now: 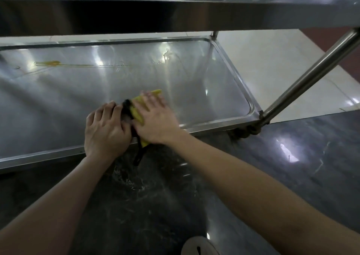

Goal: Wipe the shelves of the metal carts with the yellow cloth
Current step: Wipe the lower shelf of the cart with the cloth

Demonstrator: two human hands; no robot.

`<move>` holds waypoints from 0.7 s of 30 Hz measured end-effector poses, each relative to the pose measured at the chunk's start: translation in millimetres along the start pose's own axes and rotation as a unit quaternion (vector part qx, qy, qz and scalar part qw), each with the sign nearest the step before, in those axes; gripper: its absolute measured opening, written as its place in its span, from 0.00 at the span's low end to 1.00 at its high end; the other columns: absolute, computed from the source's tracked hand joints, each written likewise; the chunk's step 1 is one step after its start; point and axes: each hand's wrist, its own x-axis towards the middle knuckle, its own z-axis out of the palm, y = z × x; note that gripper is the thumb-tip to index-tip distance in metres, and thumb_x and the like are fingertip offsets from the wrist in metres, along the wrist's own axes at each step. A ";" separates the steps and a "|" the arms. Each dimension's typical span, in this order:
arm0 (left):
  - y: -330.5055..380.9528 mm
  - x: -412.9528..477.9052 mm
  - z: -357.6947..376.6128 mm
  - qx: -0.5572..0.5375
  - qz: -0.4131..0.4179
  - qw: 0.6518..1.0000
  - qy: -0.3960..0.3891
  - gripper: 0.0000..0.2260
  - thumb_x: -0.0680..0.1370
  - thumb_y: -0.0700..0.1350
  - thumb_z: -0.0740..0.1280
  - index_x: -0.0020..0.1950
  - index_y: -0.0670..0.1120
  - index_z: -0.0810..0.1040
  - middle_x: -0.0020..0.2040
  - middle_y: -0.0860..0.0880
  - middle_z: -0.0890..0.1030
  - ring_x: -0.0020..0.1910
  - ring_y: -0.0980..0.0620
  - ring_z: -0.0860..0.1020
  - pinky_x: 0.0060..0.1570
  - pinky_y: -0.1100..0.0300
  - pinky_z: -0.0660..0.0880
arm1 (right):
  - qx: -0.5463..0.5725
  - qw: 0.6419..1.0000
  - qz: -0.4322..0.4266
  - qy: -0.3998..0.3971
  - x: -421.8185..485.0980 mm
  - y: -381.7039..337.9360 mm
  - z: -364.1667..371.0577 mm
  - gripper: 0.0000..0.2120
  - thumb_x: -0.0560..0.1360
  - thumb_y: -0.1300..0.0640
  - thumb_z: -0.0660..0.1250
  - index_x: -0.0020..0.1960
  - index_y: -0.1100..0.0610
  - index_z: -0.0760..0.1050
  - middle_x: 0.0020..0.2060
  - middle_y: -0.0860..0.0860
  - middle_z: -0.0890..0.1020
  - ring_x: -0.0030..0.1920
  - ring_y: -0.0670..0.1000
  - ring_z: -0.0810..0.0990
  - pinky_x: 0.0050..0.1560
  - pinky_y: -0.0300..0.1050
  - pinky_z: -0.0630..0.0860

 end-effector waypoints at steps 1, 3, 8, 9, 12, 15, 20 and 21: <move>-0.2 -0.6 0.3 -0.001 0.001 1.000 0.000 0.23 0.83 0.53 0.56 0.75 0.46 0.71 0.76 0.42 0.73 0.75 0.38 0.70 0.75 0.38 0.65 | 0.015 0.999 -0.024 -0.015 -0.1 -7.4 -2.0 0.34 0.84 0.37 0.53 0.87 0.49 0.56 0.87 0.55 0.53 0.86 0.54 0.48 0.85 0.58 0.42; -0.9 -1.7 -0.4 -0.001 0.006 1.000 -0.014 0.23 0.83 0.53 0.54 0.75 0.46 0.71 0.76 0.42 0.72 0.75 0.38 0.70 0.75 0.37 0.65 | 0.024 0.999 -0.020 -0.017 -7.9 22.4 -4.5 0.34 0.84 0.37 0.54 0.87 0.47 0.54 0.87 0.52 0.51 0.86 0.52 0.47 0.85 0.57 0.41; 0.0 -2.7 -2.7 -0.006 0.008 1.000 -0.023 0.23 0.82 0.54 0.53 0.74 0.46 0.70 0.75 0.41 0.71 0.74 0.37 0.70 0.75 0.35 0.65 | 0.001 0.967 0.256 -0.006 -76.7 194.0 -25.0 0.33 0.86 0.36 0.51 0.88 0.46 0.51 0.87 0.51 0.46 0.86 0.50 0.43 0.85 0.54 0.37; 1.1 -2.7 -2.4 -0.006 0.006 1.000 -0.020 0.23 0.82 0.54 0.53 0.74 0.45 0.71 0.75 0.41 0.71 0.73 0.37 0.70 0.74 0.36 0.65 | -0.004 0.955 0.297 -0.005 -86.1 216.3 -28.9 0.34 0.85 0.37 0.51 0.88 0.48 0.52 0.87 0.53 0.46 0.86 0.53 0.43 0.85 0.55 0.38; 1.9 -1.6 -3.3 -0.007 0.003 1.000 -0.020 0.23 0.82 0.53 0.54 0.73 0.46 0.71 0.75 0.41 0.72 0.73 0.37 0.70 0.74 0.36 0.65 | -0.034 0.933 0.357 0.002 -86.8 224.5 -27.4 0.35 0.85 0.38 0.50 0.87 0.52 0.54 0.87 0.59 0.47 0.86 0.58 0.44 0.85 0.59 0.38; -2.9 1.4 -2.9 -0.015 -0.007 0.999 -0.043 0.23 0.82 0.54 0.55 0.75 0.48 0.71 0.76 0.44 0.71 0.75 0.39 0.68 0.75 0.38 0.64 | -0.029 0.954 0.299 0.001 -57.7 148.3 -18.1 0.37 0.85 0.35 0.48 0.87 0.53 0.52 0.86 0.61 0.48 0.86 0.59 0.45 0.84 0.61 0.39; -18.9 15.4 -24.2 -0.153 -0.064 0.985 -0.053 0.18 0.84 0.46 0.62 0.74 0.51 0.76 0.72 0.44 0.78 0.71 0.38 0.74 0.69 0.42 0.69 | 0.030 0.999 0.003 -0.017 7.8 -27.7 -2.3 0.36 0.84 0.36 0.52 0.87 0.51 0.52 0.87 0.58 0.47 0.86 0.57 0.43 0.85 0.58 0.38; -27.0 15.4 -32.2 -0.158 -0.059 0.984 -0.053 0.18 0.84 0.44 0.63 0.74 0.50 0.76 0.69 0.43 0.79 0.68 0.39 0.75 0.66 0.42 0.71 | 0.039 0.999 -0.023 -0.025 12.6 -37.9 -2.1 0.36 0.84 0.36 0.53 0.87 0.49 0.53 0.87 0.57 0.48 0.86 0.56 0.44 0.85 0.57 0.39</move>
